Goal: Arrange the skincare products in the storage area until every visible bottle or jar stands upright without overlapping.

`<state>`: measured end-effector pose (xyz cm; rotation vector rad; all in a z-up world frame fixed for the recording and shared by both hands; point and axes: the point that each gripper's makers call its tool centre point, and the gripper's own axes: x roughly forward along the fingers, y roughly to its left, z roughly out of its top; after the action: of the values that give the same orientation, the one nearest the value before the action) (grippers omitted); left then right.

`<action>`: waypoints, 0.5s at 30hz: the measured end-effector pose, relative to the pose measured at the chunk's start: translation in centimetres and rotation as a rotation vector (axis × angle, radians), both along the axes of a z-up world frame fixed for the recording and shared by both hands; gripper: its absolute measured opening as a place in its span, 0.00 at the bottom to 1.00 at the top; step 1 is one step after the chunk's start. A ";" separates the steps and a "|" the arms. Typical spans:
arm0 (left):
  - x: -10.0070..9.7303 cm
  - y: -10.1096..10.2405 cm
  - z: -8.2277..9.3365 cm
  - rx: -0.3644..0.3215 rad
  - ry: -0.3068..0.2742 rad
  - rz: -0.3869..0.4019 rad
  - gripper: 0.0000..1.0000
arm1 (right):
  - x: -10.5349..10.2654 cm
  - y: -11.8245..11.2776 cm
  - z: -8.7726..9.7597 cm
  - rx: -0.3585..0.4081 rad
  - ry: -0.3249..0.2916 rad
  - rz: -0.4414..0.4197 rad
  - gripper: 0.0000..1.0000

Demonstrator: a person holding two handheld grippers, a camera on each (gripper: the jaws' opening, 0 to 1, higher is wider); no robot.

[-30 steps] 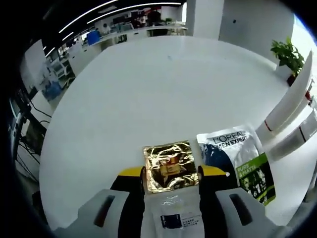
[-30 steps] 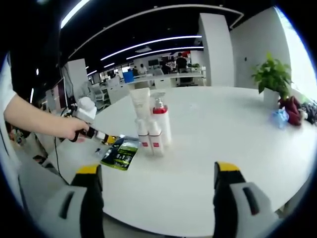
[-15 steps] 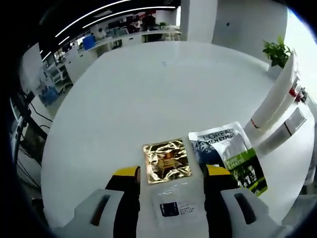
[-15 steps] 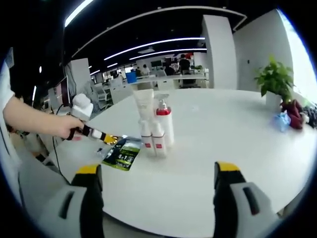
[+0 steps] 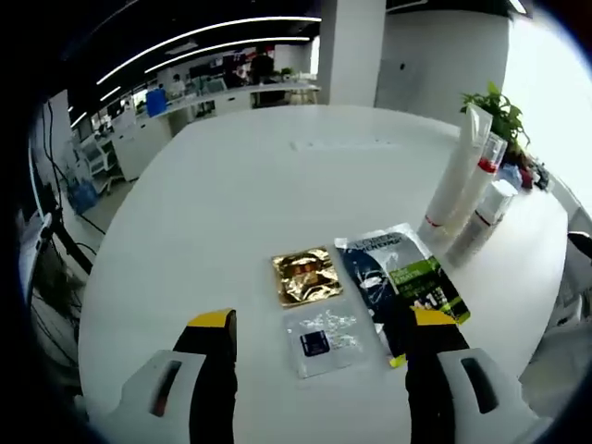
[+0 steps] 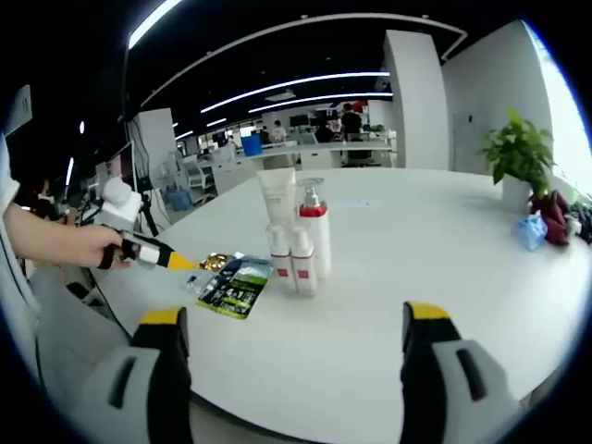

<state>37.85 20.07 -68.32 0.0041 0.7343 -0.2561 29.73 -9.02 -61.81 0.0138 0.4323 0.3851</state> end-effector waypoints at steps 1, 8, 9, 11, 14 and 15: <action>-0.4 0.1 0.2 -0.007 -0.007 -0.004 0.77 | 0.0 0.0 0.0 0.002 0.000 0.001 0.96; -3.9 -0.1 0.7 -0.068 -0.032 -0.066 0.84 | -0.1 0.1 0.1 0.024 0.002 0.005 0.97; -4.3 -0.1 0.7 -0.077 -0.036 -0.067 0.87 | -0.1 0.1 0.1 0.025 0.003 0.005 0.97; -5.2 -0.6 0.8 -0.106 -0.038 -0.083 0.90 | -0.1 0.1 0.0 0.027 0.004 0.006 0.98; -6.2 -1.1 1.0 -0.118 -0.047 -0.122 0.91 | -0.2 0.3 -0.1 0.025 0.009 0.015 0.98; -6.5 -1.3 1.1 -0.121 -0.054 -0.137 0.92 | -0.2 0.3 -0.1 0.024 0.009 0.016 0.98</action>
<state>31.37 18.81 -67.20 -0.0535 0.6647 -0.4292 29.54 -8.75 -61.88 0.0353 0.4371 0.4063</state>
